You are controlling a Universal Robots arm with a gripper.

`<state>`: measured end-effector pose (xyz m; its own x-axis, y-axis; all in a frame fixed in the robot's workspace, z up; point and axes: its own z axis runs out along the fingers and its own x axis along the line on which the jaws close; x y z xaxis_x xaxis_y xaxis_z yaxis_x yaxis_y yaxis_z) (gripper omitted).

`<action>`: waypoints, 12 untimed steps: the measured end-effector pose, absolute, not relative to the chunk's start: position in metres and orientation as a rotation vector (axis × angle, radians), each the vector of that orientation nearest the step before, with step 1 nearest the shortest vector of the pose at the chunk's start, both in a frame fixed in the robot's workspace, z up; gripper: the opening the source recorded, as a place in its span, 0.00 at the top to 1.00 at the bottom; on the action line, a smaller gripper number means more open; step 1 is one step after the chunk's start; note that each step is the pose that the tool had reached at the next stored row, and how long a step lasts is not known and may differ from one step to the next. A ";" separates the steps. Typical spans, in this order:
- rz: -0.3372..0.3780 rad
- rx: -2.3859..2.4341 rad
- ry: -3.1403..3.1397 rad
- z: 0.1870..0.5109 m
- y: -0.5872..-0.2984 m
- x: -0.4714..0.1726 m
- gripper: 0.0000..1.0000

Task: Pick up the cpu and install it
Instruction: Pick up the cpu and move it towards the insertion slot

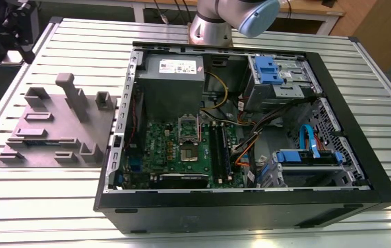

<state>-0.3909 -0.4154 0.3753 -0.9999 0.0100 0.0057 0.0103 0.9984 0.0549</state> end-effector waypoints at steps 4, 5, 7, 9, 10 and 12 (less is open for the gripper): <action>-0.086 -0.016 -3.135 0.375 -0.415 -0.390 0.53; -0.086 -0.016 -3.135 0.375 -0.415 -0.390 0.53; -0.086 -0.016 -3.135 0.375 -0.415 -0.389 0.53; -0.086 -0.016 -3.135 0.375 -0.415 -0.389 0.53; -0.086 -0.016 -3.135 0.375 -0.415 -0.389 0.53; -0.086 -0.016 -3.135 0.375 -0.415 -0.389 0.53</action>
